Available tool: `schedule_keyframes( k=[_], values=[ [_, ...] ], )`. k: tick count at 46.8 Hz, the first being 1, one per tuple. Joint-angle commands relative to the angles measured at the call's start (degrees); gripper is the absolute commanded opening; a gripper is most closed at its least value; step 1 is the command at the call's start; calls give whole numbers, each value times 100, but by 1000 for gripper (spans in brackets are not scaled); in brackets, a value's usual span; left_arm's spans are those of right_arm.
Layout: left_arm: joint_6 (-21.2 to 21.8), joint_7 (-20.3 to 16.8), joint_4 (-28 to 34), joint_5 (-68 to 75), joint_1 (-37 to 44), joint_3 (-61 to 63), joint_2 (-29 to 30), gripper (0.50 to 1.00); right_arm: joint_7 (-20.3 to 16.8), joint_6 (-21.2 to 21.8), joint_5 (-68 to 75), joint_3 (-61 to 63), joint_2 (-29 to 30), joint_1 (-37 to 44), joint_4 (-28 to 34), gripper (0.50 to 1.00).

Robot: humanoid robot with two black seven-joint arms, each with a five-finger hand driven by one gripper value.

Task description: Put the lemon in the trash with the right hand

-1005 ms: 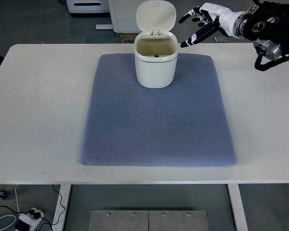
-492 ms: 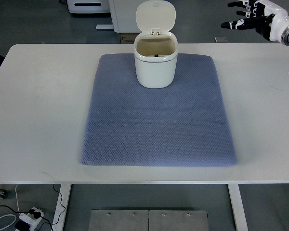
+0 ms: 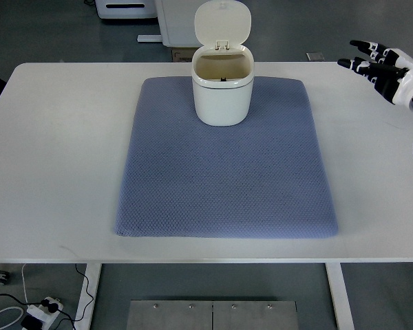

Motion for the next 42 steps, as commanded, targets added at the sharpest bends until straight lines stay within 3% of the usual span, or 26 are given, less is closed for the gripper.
schedule_keyframes(
  k=[1, 25, 42],
  values=[
    [1, 1, 3, 0, -6, 0, 0, 1000, 0, 0, -2, 412, 133, -235, 1, 1000],
    [1, 1, 3, 0, 3, 0, 0, 1000, 26, 0, -90, 2240, 774, -1852, 406, 1000],
    [1, 1, 3, 0, -6, 0, 0, 1000, 554, 194, -169, 2988, 1320, -2564, 599, 1000]
  ],
)
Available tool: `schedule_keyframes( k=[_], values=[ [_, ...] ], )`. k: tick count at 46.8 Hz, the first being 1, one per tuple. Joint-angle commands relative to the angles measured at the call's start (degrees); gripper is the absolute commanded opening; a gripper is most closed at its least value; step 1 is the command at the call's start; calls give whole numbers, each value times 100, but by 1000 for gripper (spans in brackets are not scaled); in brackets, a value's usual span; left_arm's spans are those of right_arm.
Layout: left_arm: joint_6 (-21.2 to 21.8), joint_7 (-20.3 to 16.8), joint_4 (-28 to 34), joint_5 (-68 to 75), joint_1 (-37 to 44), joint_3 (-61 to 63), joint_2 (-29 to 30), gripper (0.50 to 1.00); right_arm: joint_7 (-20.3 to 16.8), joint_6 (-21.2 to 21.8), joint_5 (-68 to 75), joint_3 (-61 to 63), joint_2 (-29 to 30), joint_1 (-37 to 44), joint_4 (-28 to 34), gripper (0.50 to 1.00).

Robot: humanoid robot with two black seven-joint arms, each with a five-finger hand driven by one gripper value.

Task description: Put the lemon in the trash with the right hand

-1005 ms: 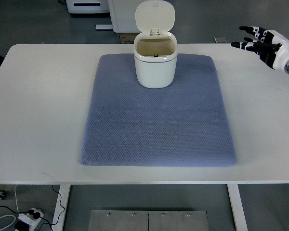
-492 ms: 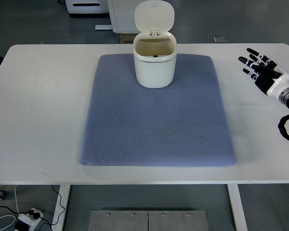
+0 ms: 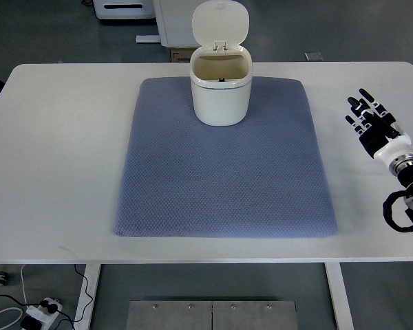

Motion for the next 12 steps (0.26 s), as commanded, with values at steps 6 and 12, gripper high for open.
schedule_keyframes(
  k=[6, 12],
  values=[
    [0, -1, 1, 0, 1, 0, 0, 1000, 138, 78, -2, 49, 65, -207, 103, 1000],
    [0, -1, 1, 0, 2, 0, 0, 1000, 270, 183, -2, 49, 118, -295, 112, 1000]
  ],
)
